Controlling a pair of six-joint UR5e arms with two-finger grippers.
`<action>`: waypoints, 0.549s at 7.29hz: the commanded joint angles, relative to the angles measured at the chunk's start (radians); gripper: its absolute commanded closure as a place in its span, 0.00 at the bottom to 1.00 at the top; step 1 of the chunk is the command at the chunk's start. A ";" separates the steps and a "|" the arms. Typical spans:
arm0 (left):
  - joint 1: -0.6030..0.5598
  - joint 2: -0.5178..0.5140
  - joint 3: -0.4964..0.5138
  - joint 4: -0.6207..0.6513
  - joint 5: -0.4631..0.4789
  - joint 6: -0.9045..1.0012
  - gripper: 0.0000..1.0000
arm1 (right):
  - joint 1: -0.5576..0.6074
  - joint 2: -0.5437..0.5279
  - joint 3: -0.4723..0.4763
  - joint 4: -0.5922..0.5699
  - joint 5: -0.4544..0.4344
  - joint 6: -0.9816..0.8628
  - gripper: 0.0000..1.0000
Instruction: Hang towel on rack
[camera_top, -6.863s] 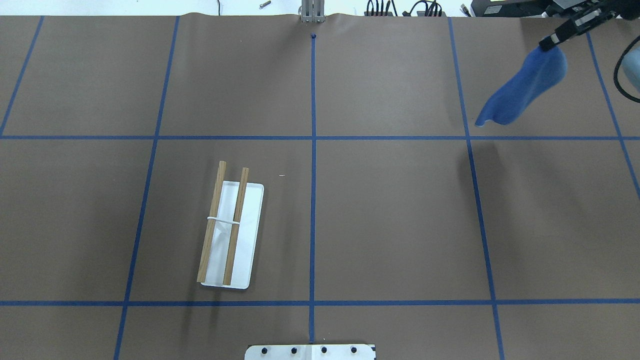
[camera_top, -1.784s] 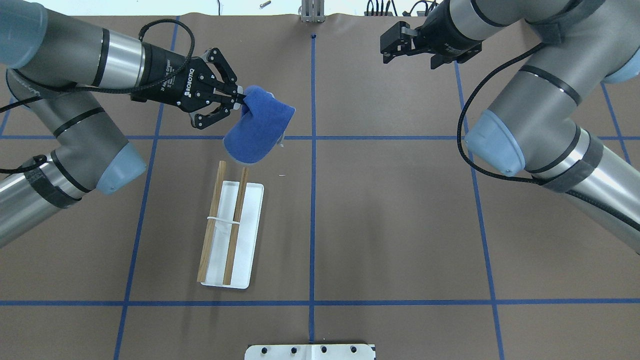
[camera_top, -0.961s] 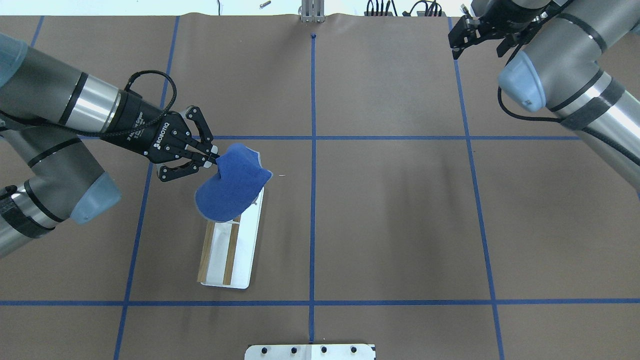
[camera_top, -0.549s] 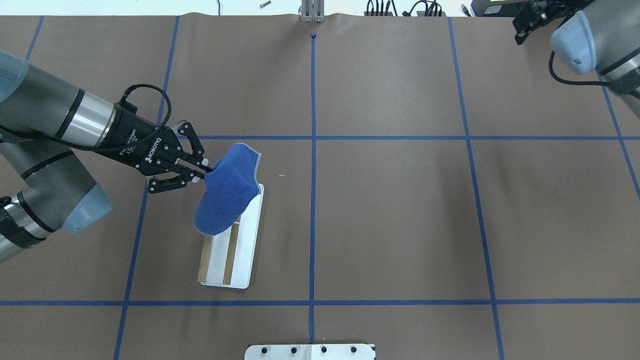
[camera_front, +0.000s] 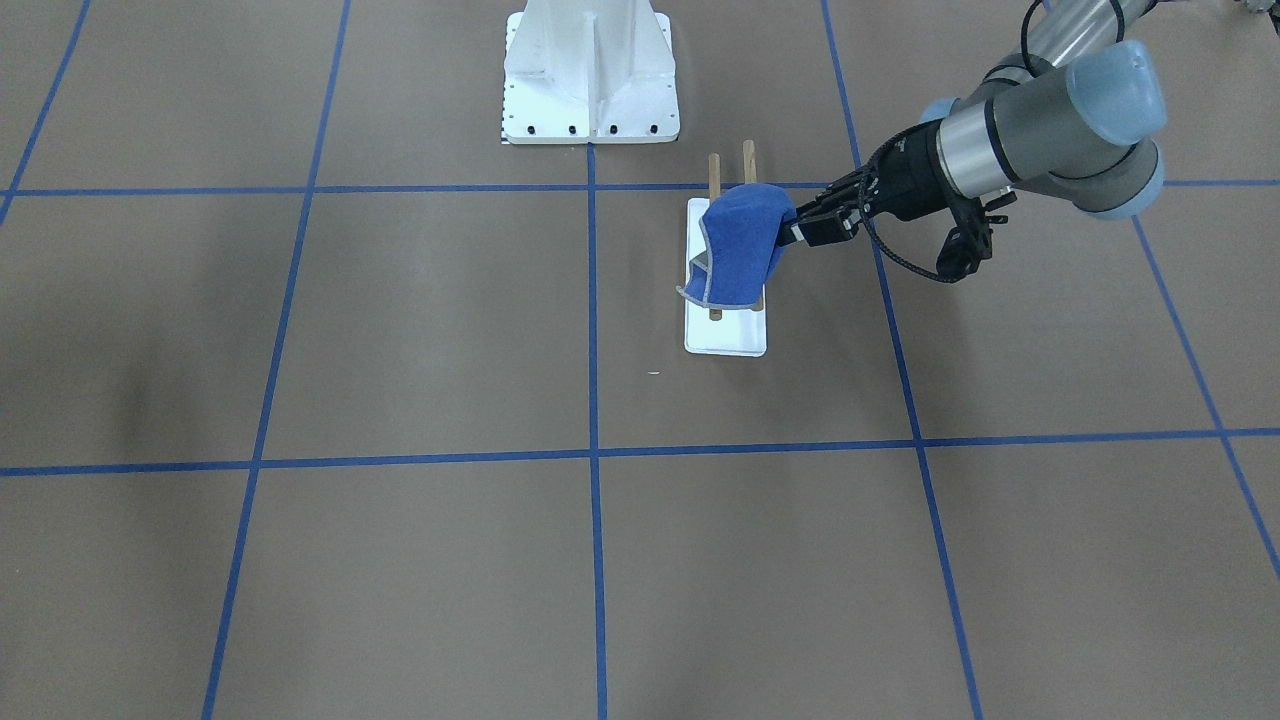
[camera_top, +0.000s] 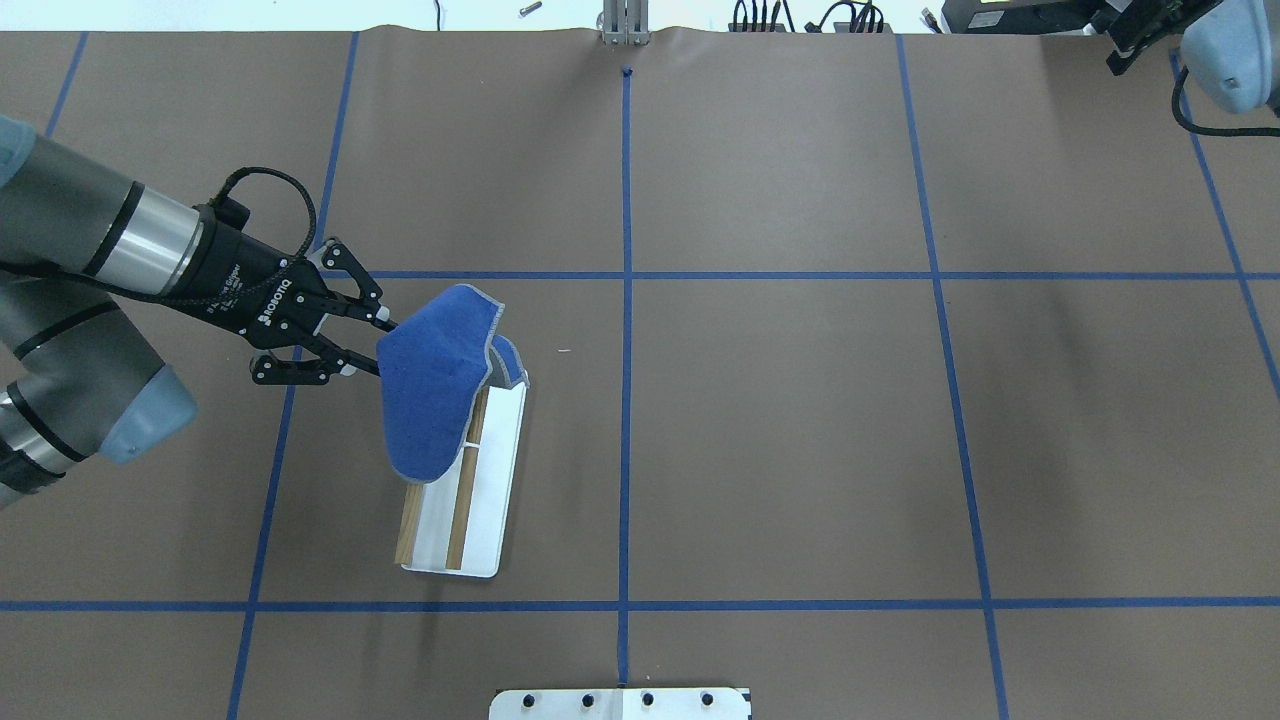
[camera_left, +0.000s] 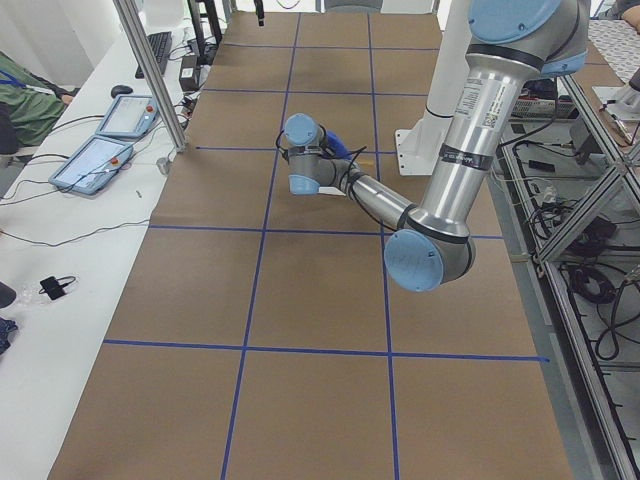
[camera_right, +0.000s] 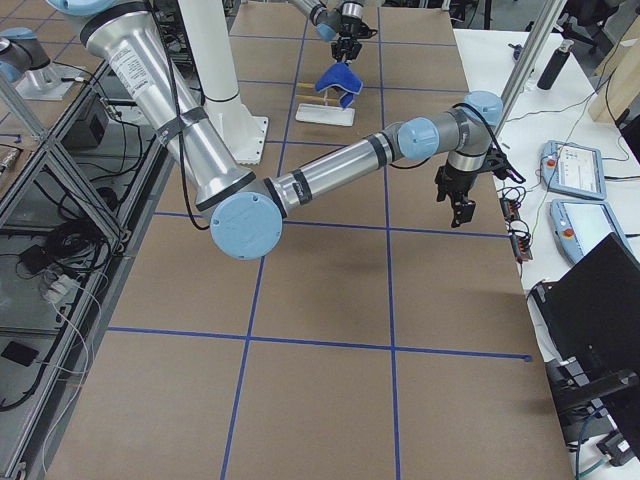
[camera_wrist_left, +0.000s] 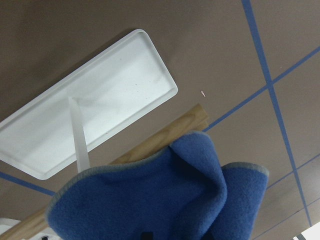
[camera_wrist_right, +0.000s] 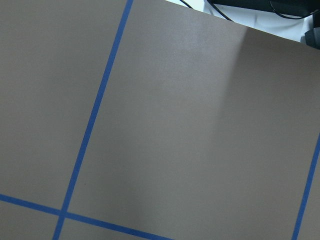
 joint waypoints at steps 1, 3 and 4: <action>-0.034 0.004 0.029 0.008 -0.001 0.166 0.03 | 0.015 -0.011 0.002 0.000 0.005 -0.004 0.00; -0.066 0.006 0.073 0.012 -0.001 0.187 0.03 | 0.025 -0.023 0.005 0.001 0.005 -0.004 0.00; -0.109 0.008 0.090 0.008 0.001 0.212 0.02 | 0.045 -0.051 0.004 0.000 0.005 -0.006 0.00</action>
